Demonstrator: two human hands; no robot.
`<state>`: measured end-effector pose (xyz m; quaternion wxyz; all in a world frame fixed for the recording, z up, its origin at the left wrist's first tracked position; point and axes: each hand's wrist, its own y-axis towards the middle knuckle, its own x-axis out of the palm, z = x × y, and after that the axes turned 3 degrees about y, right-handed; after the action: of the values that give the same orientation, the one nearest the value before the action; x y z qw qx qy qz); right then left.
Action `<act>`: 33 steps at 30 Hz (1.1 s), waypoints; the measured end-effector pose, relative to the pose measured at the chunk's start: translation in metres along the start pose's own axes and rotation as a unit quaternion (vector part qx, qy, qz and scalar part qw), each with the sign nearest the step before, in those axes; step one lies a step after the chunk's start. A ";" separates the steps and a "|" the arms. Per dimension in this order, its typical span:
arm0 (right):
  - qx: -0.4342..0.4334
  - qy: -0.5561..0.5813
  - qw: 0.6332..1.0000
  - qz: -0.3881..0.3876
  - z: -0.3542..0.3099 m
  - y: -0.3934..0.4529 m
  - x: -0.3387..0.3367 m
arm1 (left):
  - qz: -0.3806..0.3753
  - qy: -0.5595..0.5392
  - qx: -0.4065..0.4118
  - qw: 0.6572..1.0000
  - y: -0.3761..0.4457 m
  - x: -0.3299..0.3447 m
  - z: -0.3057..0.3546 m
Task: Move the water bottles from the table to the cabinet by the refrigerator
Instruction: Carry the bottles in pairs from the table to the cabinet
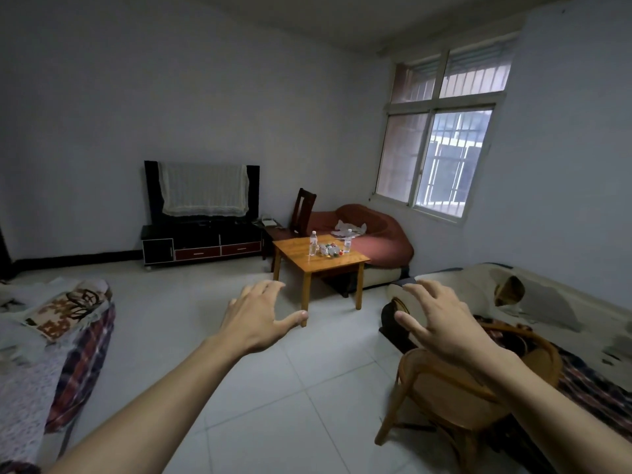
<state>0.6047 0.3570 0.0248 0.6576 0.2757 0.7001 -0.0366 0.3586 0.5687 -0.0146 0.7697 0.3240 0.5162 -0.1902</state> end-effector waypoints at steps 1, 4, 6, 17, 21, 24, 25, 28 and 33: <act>-0.004 -0.012 1.000 -0.005 0.001 0.013 0.010 | -0.019 0.003 0.003 1.000 0.013 0.011 -0.003; -0.006 -0.015 0.999 -0.028 0.007 0.055 0.039 | -0.065 0.031 0.019 0.997 0.056 0.042 -0.013; 0.002 -0.003 0.999 -0.034 0.017 0.088 0.056 | -0.072 0.038 0.020 0.997 0.092 0.058 -0.019; 0.027 0.033 0.999 -0.026 0.120 0.284 0.134 | -0.074 0.060 0.017 0.995 0.321 0.125 -0.011; 0.015 0.045 0.999 -0.024 0.139 0.351 0.149 | -0.062 0.055 0.011 0.996 0.394 0.140 -0.017; 0.013 0.049 0.998 -0.023 0.149 0.398 0.163 | -0.074 0.050 0.005 0.996 0.441 0.163 -0.026; 0.012 0.050 0.998 -0.023 0.153 0.415 0.169 | -0.075 0.045 0.004 0.996 0.457 0.171 -0.030; 0.018 0.043 0.998 -0.028 0.162 0.470 0.191 | -0.075 0.036 0.010 0.996 0.508 0.199 -0.044; 0.026 0.037 0.998 -0.042 0.166 0.562 0.220 | -0.078 0.009 0.014 0.997 0.598 0.232 -0.077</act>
<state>1.0020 0.8377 -0.0288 0.6218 0.2642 0.7337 -0.0723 0.7736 1.0615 -0.0661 0.7431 0.2954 0.5440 -0.2542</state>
